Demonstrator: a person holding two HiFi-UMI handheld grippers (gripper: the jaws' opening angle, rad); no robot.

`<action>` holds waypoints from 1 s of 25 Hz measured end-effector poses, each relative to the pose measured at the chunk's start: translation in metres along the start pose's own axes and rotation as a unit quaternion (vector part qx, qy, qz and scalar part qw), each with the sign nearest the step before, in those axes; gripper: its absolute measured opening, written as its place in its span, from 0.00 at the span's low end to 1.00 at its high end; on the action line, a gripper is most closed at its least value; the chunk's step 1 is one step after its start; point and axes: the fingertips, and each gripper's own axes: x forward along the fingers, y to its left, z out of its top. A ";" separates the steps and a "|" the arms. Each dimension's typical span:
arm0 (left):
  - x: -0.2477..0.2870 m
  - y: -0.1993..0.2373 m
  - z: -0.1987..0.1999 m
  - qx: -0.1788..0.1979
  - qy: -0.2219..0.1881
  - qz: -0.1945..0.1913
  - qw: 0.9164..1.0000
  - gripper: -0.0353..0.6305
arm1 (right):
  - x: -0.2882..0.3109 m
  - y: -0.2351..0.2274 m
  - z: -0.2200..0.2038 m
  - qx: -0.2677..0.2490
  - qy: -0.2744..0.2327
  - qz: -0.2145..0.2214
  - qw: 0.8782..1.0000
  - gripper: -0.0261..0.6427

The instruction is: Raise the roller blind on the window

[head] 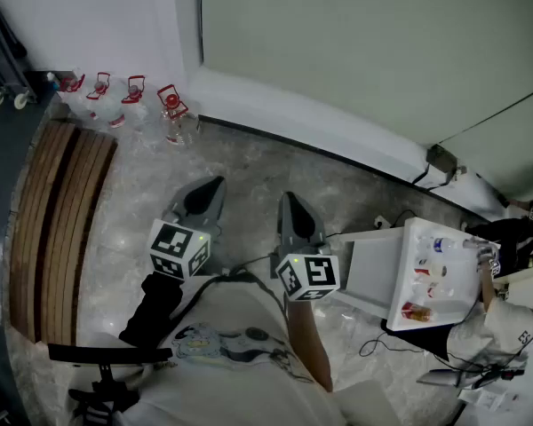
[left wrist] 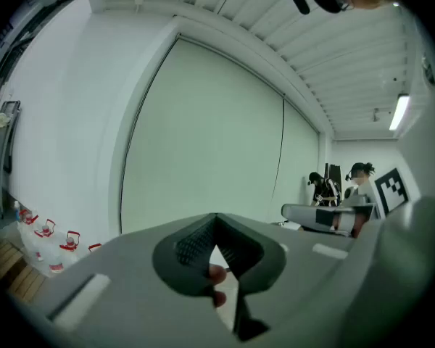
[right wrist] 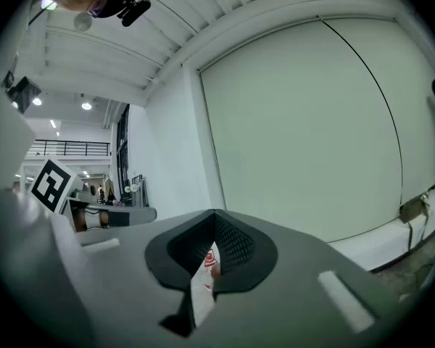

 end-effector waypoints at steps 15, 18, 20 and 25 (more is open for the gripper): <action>0.015 -0.016 -0.016 -0.026 0.026 0.029 0.999 0.05 | -0.006 -0.012 0.003 0.001 0.015 0.025 1.000 0.04; 0.018 -0.040 -0.037 -0.024 0.030 0.040 0.998 0.05 | -0.026 -0.034 -0.012 0.002 0.018 0.034 0.999 0.04; 0.018 -0.041 -0.043 -0.023 0.037 0.047 0.998 0.05 | -0.027 -0.041 -0.018 0.009 0.023 0.032 0.999 0.04; 0.017 -0.013 -0.035 -0.022 0.053 0.065 0.996 0.05 | -0.009 -0.041 -0.028 0.034 0.046 0.022 0.998 0.04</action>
